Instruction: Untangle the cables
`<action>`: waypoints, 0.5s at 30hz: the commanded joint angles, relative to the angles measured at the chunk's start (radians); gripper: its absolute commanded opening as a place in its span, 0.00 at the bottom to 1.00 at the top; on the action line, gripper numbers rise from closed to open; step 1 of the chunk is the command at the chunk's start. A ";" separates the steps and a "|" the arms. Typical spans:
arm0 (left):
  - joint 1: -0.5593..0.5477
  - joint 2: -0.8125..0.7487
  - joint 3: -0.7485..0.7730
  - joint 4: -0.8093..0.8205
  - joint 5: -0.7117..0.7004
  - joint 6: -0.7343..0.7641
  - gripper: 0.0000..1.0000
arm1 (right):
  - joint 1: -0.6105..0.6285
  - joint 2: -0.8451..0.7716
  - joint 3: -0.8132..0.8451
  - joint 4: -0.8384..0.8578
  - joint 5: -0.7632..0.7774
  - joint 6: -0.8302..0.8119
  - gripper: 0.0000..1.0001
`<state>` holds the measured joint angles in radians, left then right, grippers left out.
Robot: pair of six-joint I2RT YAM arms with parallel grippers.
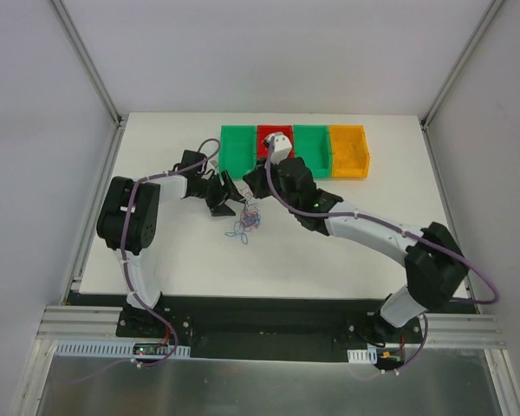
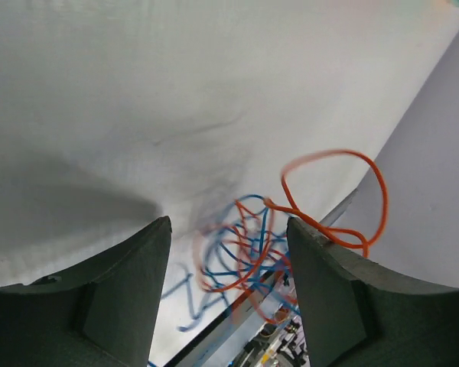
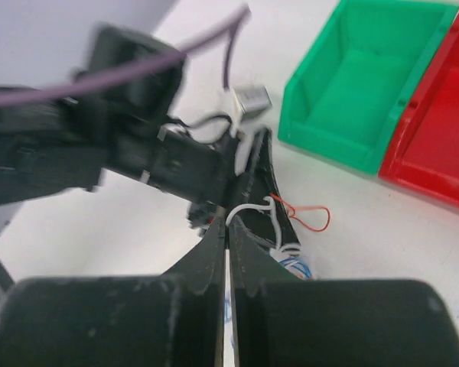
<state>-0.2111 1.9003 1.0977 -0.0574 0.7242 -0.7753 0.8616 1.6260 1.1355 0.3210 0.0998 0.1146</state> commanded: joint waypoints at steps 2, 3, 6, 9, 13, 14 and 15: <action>-0.020 0.036 0.021 -0.009 -0.026 0.039 0.58 | 0.001 -0.216 -0.028 0.066 0.001 -0.023 0.01; -0.028 0.036 0.022 -0.010 -0.034 0.045 0.57 | 0.001 -0.251 -0.022 0.050 0.001 -0.023 0.01; -0.051 0.032 0.030 -0.021 -0.043 0.064 0.54 | 0.001 -0.351 0.007 -0.002 0.012 -0.050 0.01; -0.056 0.028 0.042 -0.019 -0.017 0.064 0.52 | -0.001 -0.420 0.049 -0.060 0.050 -0.081 0.01; -0.057 -0.068 0.082 0.002 0.070 0.143 0.57 | -0.009 -0.408 0.177 -0.203 0.075 -0.134 0.01; -0.057 -0.113 0.082 0.005 0.069 0.178 0.60 | -0.009 -0.396 0.206 -0.223 0.083 -0.142 0.01; -0.059 -0.194 0.076 0.007 0.048 0.218 0.64 | -0.007 -0.387 0.228 -0.227 0.087 -0.145 0.01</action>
<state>-0.2687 1.9266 1.1244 -0.0624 0.7330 -0.6991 0.8589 1.2232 1.2522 0.1783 0.1440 0.0319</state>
